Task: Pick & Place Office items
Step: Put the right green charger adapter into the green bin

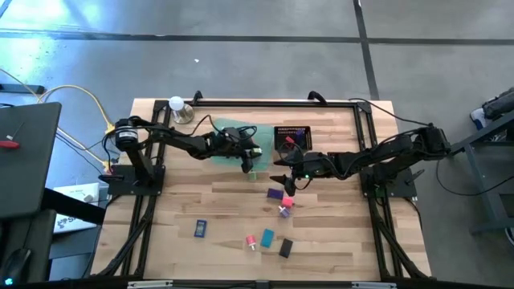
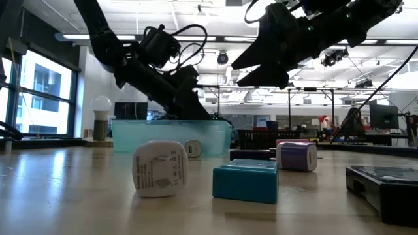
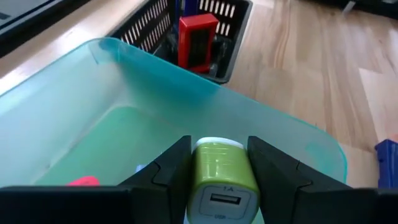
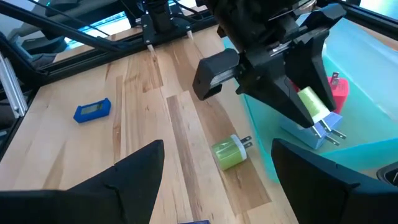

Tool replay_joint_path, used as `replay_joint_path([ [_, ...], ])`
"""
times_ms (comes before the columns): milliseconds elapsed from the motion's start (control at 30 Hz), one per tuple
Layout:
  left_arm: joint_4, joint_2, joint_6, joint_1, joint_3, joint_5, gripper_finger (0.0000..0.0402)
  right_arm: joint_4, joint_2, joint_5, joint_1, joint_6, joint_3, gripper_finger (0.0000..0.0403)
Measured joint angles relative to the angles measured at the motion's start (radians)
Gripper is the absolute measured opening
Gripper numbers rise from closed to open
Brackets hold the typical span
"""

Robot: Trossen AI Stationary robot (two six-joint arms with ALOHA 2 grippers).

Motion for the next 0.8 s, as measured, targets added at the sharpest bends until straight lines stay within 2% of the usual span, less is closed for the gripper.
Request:
replay_joint_path([
  [200,0.008,0.000,0.008,0.005,0.000,0.000,0.0155,0.000,0.000,0.000,0.000,-0.002,0.000,0.0285],
  [467,0.009,0.000,-0.027,0.010,0.000,0.000,0.0158,0.000,0.000,0.000,0.000,-0.002,0.000,0.0285],
  [800,0.045,0.000,0.023,0.014,0.000,0.000,0.0159,0.000,0.000,0.000,0.000,-0.003,0.000,0.0285],
])
